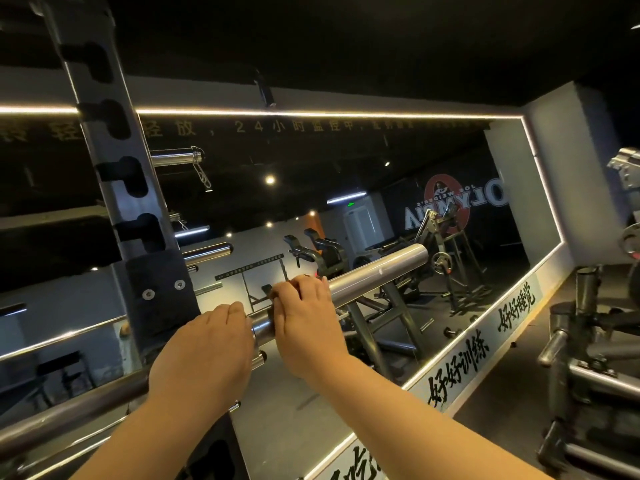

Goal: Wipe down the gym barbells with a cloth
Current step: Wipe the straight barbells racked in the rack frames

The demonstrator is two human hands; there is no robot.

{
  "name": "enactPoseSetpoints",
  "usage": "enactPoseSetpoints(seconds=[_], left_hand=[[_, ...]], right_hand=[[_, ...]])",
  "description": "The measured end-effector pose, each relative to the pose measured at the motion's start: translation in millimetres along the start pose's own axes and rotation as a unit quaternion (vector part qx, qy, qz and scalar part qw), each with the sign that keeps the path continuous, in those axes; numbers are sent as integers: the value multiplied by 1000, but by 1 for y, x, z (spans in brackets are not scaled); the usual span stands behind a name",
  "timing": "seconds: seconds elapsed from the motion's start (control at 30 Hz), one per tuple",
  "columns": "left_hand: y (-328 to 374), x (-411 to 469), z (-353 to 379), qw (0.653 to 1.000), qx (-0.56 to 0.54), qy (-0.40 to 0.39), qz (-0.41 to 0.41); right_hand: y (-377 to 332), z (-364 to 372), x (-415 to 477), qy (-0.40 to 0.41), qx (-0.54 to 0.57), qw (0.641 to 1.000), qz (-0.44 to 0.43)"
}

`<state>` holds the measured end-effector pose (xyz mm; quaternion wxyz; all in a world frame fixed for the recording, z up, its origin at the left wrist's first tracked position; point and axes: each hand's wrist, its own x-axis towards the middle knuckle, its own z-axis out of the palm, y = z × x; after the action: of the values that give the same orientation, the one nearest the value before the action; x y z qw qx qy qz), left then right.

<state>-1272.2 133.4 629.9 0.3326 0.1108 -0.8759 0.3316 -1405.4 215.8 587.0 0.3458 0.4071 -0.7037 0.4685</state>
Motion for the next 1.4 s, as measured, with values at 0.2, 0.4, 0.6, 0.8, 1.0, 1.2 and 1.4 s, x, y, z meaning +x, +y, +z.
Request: enactPoseSetpoints(seconds=[0.2,0.4,0.6,0.8,1.0,1.2,1.4], left_hand=[[1,-1,-4,998,46,37,-2],[0,-2,6,999,42,16,-15],[-7,0,15,998,44,-41,-34],[-3,-4,4,999,34,-16,-11],[7,-4,-2,999,15,5,-47],[6,-3,-9,997,-42,-17,-56],[-15,5,-28,974,-174,-118,-88]], right_hand=[[7,7,-15,-11,-7,993,-119],[4,3,10,-15,-7,999,-41],[3,21,-24,7,1,995,-96],[35,-14,3,-27,-53,997,-48],[15,4,-9,17,6,1000,-23],[16,-10,-3,-85,-29,988,-126],[-5,-4,31,-131,-35,988,-79]])
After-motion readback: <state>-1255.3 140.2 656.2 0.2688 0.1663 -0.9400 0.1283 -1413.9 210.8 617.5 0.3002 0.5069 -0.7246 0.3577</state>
